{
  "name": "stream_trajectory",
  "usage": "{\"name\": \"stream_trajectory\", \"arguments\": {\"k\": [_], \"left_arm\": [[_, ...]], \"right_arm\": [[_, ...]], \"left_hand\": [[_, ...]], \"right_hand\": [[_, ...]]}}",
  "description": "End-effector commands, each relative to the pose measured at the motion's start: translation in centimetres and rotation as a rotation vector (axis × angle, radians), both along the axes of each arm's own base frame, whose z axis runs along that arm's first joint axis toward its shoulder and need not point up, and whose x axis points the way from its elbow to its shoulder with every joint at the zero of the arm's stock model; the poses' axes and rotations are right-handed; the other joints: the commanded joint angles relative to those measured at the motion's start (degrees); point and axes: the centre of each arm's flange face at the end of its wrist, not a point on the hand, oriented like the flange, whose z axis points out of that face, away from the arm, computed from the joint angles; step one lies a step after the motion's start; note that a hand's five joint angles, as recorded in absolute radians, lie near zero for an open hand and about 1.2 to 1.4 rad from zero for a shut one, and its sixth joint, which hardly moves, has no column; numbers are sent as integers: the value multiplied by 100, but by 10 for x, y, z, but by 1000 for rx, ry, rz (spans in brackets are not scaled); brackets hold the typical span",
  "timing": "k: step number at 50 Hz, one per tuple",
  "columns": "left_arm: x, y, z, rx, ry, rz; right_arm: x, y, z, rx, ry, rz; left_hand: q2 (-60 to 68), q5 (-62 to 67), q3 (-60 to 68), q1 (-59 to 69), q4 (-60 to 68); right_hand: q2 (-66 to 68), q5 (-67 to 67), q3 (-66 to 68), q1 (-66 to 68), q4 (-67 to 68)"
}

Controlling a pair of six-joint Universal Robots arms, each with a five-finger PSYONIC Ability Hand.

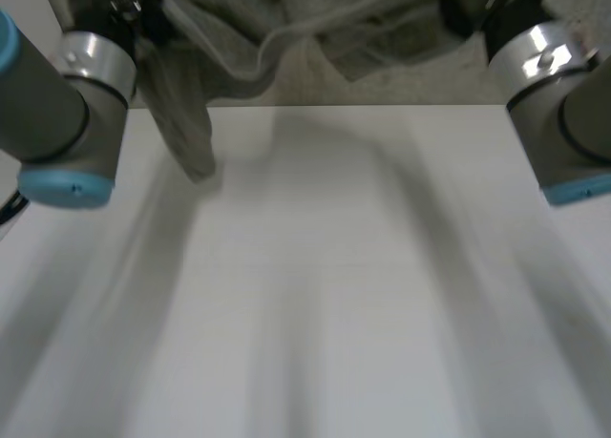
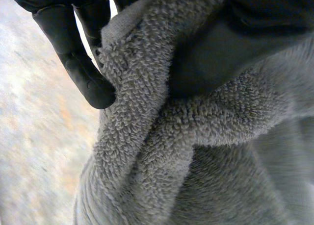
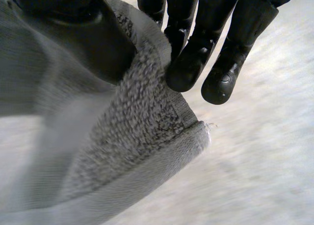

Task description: Fold the towel.

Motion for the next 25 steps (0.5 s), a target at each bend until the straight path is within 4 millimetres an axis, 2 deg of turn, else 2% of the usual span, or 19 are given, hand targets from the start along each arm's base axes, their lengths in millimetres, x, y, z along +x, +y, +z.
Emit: {"name": "stream_trajectory", "arguments": {"k": [1,2,3,4,5,6,7,8,9,10,11,12,14,15,17,20,25], "left_arm": [[-10,36,-93,269,-162,-134],[-10,36,-93,269,-162,-134],[-7,41,-108,318,-186,-134],[-7,42,-109,318,-187,-134],[-5,47,-122,363,-216,-133],[-1,52,-134,407,-249,-126],[-1,52,-134,408,-249,-126],[4,57,-146,450,-292,-118],[8,62,-156,486,-338,-112],[8,62,-156,486,-339,-112],[12,67,-165,517,-386,-108],[12,67,-165,518,-387,-108],[16,79,-176,561,-472,-113],[16,79,-177,561,-472,-113],[18,89,-183,579,-521,-126],[20,93,-184,585,-533,-130],[16,110,-159,520,-537,-209]], "right_arm": [[8,18,-82,339,182,134],[7,20,-96,389,201,133],[7,20,-96,389,201,133],[6,22,-109,435,221,130],[5,24,-120,473,241,129],[5,24,-120,473,241,129],[3,27,-130,514,262,123],[3,27,-130,514,263,123],[-1,28,-144,571,292,112],[-4,31,-158,632,331,106],[-4,31,-158,633,332,106],[-6,35,-168,680,372,102],[-8,38,-176,713,417,94],[-11,42,-182,736,451,85],[-13,44,-186,753,472,74],[-17,46,-190,762,491,45],[-24,46,-191,772,489,5]], "left_hand": [[-584,-1723,-858,-195,-723],[-584,-1723,-858,-195,-723],[-584,-1723,-858,-195,-723],[-584,-1723,-858,-195,-723],[-584,-1723,-858,-195,-723],[-584,-1723,-858,-195,-723],[-584,-1723,-858,-195,-723],[-584,-1723,-858,-195,-723],[-584,-1723,-858,-195,-723],[-584,-1723,-858,-195,-723],[-915,-2054,-1188,-526,-1054],[-918,-2057,-1192,-529,-1058],[-2206,-3345,-2479,-1817,-2345],[-2213,-3352,-2487,-1824,-2353],[-3770,-4909,-4044,-3382,-3910],[-4249,-5388,-4522,-3860,-4388],[-4735,-5874,-5009,-4347,-4875]], "right_hand": [[290,319,305,358,307],[290,319,305,358,307],[290,319,305,358,307],[290,319,305,358,307],[290,319,305,358,307],[290,319,305,358,307],[290,319,305,358,307],[290,319,305,358,307],[290,319,305,358,307],[290,319,305,358,307],[290,319,305,358,307],[290,319,305,358,307],[290,319,305,358,307],[290,319,305,358,307],[290,319,305,358,307],[290,319,305,358,307],[290,319,305,358,307]]}}
